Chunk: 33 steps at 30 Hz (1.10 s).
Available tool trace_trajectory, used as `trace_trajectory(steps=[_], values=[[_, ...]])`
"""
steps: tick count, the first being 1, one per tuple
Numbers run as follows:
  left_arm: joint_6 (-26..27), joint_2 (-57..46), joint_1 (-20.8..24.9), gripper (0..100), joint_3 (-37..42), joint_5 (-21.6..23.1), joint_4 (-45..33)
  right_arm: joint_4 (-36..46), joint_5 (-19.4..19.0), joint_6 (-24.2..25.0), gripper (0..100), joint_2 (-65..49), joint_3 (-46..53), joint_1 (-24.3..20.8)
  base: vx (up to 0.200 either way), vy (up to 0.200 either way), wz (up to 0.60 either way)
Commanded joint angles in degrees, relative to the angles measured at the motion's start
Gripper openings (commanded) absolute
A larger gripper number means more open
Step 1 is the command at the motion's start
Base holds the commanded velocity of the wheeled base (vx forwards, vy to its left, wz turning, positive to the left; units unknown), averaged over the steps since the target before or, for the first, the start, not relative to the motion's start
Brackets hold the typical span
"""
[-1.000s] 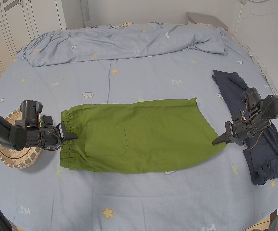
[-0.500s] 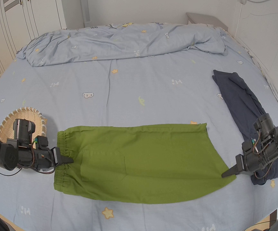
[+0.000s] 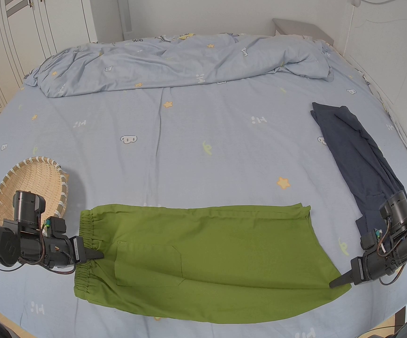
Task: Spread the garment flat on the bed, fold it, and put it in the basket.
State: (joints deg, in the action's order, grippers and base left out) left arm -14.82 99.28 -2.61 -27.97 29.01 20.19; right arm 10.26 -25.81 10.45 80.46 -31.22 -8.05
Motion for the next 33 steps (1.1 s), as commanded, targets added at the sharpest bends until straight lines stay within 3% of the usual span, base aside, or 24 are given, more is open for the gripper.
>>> trace_trajectory(steps=[1,4,5,14,20,22,23,24,30,33], values=[[0.0,0.0,0.1,0,0.2,0.0,0.0,-0.3,0.0,0.0,0,-0.4,0.6,-0.7,0.0,0.0,0.0],[0.0,0.4,0.2,0,0.2,0.0,0.0,-0.6,0.0,0.5,0,-0.2,0.8,-1.0,0.0,0.0,0.0],[0.0,0.4,0.2,0,0.2,0.0,0.0,-0.6,0.0,0.5,100,-0.2,0.8,-1.0,0.0,0.0,0.0],[-0.6,-0.8,0.1,0,-0.7,-0.8,0.0,-0.6,0.1,1.9,100,-0.9,-0.2,-1.1,0.0,0.0,0.0],[-1.7,-3.0,-0.6,0,-4.3,-3.6,-3.0,-0.2,3.4,4.5,100,-3.7,-10.5,-1.8,0.0,0.0,0.0],[-1.4,-4.1,-1.3,0,-6.9,-3.6,-8.1,0.2,7.1,5.0,100,-3.6,-14.4,-2.5,0.0,0.0,0.0],[-1.4,-4.1,-1.3,0,-6.9,-3.6,-8.1,0.2,7.1,5.0,100,-3.6,-14.4,-2.5,0.0,0.0,0.0],[-1.2,-5.6,-2.5,0,-10.6,-3.6,-15.3,0.6,9.3,5.3,100,-3.9,-16.2,-3.7,0.0,0.0,0.0],[0.7,-7.4,-6.4,0,-21.8,-3.7,-32.1,0.7,9.4,5.2,100,-3.9,-15.4,-3.9,0.0,0.0,0.0],[2.0,-7.1,-7.6,0,-24.2,-3.7,-35.7,0.7,9.4,5.2,100,-3.9,-14.8,-3.8,0.0,0.0,0.0]])
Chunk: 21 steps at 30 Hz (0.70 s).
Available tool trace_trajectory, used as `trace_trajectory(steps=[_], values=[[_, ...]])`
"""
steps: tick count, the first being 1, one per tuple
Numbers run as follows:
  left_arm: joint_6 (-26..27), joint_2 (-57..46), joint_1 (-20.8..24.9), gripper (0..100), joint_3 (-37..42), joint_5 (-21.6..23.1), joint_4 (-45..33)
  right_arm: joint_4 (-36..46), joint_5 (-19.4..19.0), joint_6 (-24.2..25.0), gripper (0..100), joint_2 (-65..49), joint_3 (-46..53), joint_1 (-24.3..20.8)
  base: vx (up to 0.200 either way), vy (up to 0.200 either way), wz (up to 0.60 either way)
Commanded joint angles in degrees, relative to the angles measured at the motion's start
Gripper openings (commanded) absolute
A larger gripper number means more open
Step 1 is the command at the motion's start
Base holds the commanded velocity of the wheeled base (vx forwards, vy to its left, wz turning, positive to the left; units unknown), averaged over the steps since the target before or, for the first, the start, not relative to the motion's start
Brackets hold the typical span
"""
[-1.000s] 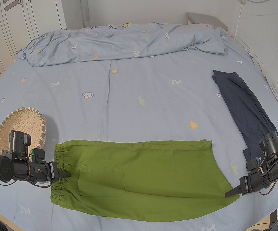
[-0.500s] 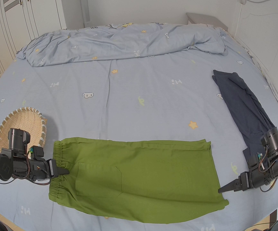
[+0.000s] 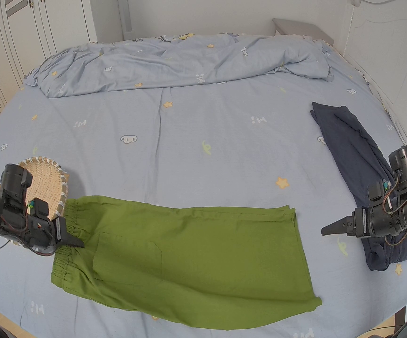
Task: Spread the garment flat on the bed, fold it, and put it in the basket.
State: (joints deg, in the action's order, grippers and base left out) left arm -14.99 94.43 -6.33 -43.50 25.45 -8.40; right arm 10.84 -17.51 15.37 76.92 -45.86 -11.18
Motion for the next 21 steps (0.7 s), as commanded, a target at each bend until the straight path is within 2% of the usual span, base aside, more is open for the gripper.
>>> trace_trajectory(steps=[1,8,11,12,15,16,19,21], values=[[2.2,-2.1,-3.9,0,-8.7,-0.1,-7.1,0.1,1.1,0.3,100,-0.4,-0.1,-0.7,0.0,0.0,0.0],[1.8,-6.1,-1.1,0,-10.0,-0.3,-10.6,0.1,1.2,0.3,100,-0.5,-0.4,-0.8,0.0,0.0,0.0],[-0.1,-9.1,4.3,0,-17.7,-1.9,-22.2,0.1,1.2,0.3,100,-0.5,-0.5,-0.5,0.0,0.0,0.0],[-0.1,-9.1,4.3,0,-17.7,-1.9,-22.2,0.1,1.2,0.3,100,-0.5,-0.5,-0.5,0.0,0.0,0.0],[-5.6,-10.2,13.6,0,-23.8,-7.3,-28.9,0.2,1.2,0.3,100,-0.5,-0.4,-0.7,0.0,0.0,0.0],[-6.5,-10.2,14.8,0,-24.4,-8.1,-29.0,0.2,1.2,0.3,100,-0.5,-0.3,-0.7,0.0,0.0,0.0],[-13.0,-9.8,23.8,0,-28.3,-10.7,-31.3,0.2,1.3,0.3,100,-0.5,-0.2,-0.8,0.0,0.0,0.0],[-15.1,-9.1,27.9,0,-30.4,-11.8,-31.9,0.2,1.3,0.3,100,-0.5,-0.2,-0.8,0.0,0.0,0.0]])
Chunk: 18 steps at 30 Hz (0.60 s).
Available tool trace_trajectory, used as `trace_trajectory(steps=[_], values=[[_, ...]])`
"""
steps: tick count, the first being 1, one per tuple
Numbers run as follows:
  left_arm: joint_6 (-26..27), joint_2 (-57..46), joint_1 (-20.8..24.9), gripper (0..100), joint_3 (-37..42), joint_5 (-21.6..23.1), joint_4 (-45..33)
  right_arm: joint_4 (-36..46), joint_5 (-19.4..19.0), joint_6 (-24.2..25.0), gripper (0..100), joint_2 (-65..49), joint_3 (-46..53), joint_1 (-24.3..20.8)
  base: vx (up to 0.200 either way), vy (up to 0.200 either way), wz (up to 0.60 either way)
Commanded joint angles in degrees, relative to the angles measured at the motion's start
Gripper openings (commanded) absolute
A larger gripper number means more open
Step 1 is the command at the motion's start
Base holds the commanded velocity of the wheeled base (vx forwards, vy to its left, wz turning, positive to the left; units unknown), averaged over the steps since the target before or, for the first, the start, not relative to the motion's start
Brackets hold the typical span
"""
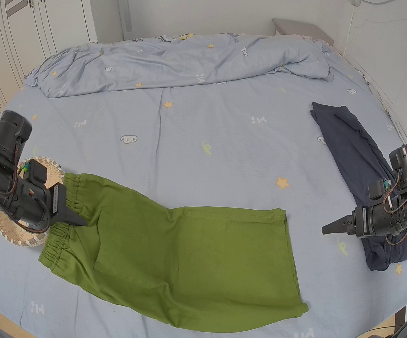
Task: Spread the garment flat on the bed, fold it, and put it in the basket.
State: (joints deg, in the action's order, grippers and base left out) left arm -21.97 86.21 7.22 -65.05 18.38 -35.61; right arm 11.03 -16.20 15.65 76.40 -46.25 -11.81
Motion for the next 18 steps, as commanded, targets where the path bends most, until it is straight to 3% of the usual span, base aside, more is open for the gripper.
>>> trace_trajectory(steps=[1,2,5,6,8,18], values=[[-8.1,-0.9,14.4,0,-8.9,-4.8,-4.7,0.0,0.0,0.0,100,0.1,0.2,-0.1,0.0,0.0,0.0],[-10.3,0.9,18.0,0,-10.7,-6.5,-4.8,0.0,0.1,0.0,100,0.0,0.1,-0.1,0.0,0.0,0.0],[-12.1,2.3,20.4,0,-12.1,-8.5,-4.8,0.0,0.1,0.0,100,0.0,0.1,-0.1,0.0,0.0,0.0],[-15.7,5.5,25.0,0,-14.7,-12.1,-4.8,0.0,0.2,0.0,100,0.0,0.2,0.0,0.0,0.0,0.0],[-17.4,6.8,27.6,0,-15.7,-13.4,-4.8,0.0,0.2,0.0,100,0.0,0.3,0.0,0.0,0.0,0.0],[-24.0,12.4,36.1,0,-22.1,-15.7,-4.6,0.0,0.2,0.0,100,0.1,0.2,0.6,0.0,0.0,0.0]])
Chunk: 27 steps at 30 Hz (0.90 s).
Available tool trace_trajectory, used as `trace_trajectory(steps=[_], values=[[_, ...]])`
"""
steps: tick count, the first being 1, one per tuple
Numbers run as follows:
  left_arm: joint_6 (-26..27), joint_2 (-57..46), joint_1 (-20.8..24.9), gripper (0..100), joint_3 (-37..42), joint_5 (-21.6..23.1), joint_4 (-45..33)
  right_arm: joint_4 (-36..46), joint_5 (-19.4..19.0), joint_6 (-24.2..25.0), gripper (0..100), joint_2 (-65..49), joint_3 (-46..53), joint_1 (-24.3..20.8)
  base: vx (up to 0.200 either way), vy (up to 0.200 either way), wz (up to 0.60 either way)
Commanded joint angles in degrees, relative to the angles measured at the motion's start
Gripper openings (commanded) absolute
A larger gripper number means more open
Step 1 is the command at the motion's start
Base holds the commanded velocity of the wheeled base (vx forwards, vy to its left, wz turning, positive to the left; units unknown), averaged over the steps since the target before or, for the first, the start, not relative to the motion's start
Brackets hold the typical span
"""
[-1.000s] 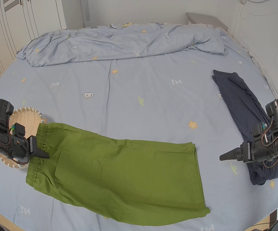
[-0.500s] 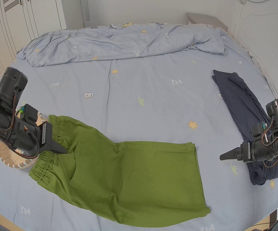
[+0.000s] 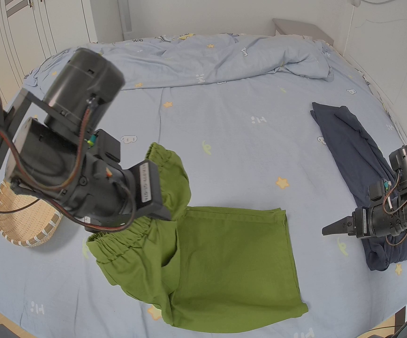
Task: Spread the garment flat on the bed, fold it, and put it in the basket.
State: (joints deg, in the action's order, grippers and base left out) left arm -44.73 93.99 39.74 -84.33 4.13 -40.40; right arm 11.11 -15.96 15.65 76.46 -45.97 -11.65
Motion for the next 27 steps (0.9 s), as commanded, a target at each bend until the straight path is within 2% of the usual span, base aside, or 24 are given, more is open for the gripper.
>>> trace_trajectory(steps=[1,7,13,19,25,26,27], values=[[-1.4,5.2,3.9,0,-3.5,-1.9,0.1,0.0,0.0,0.0,100,0.0,-0.2,0.6,0.0,0.0,0.0],[-6.2,9.6,8.3,0,-8.3,-6.2,0.4,0.0,0.0,0.0,100,0.1,-0.3,1.5,0.0,0.0,0.0],[-6.7,10.8,10.8,0,-8.4,-6.2,0.9,-0.1,0.0,-0.1,100,0.3,-0.3,1.5,0.0,0.0,0.0],[-7.9,12.0,12.7,0,-8.3,-6.7,3.5,-0.2,1.8,-0.3,100,0.3,-0.1,1.4,0.0,0.0,0.0],[-8.3,13.7,14.0,0,-8.1,-6.9,5.1,-0.2,1.5,-0.2,100,0.1,-0.1,1.4,0.0,0.0,0.0],[-8.3,14.0,14.1,100,-8.0,-6.9,5.4,-0.2,1.5,-0.3,100,0.1,0.0,1.3,0.0,0.0,0.0],[-8.3,14.3,14.2,100,-8.0,-6.9,5.7,-0.2,1.5,-0.2,100,0.1,0.0,1.2,0.0,0.0,0.0]])
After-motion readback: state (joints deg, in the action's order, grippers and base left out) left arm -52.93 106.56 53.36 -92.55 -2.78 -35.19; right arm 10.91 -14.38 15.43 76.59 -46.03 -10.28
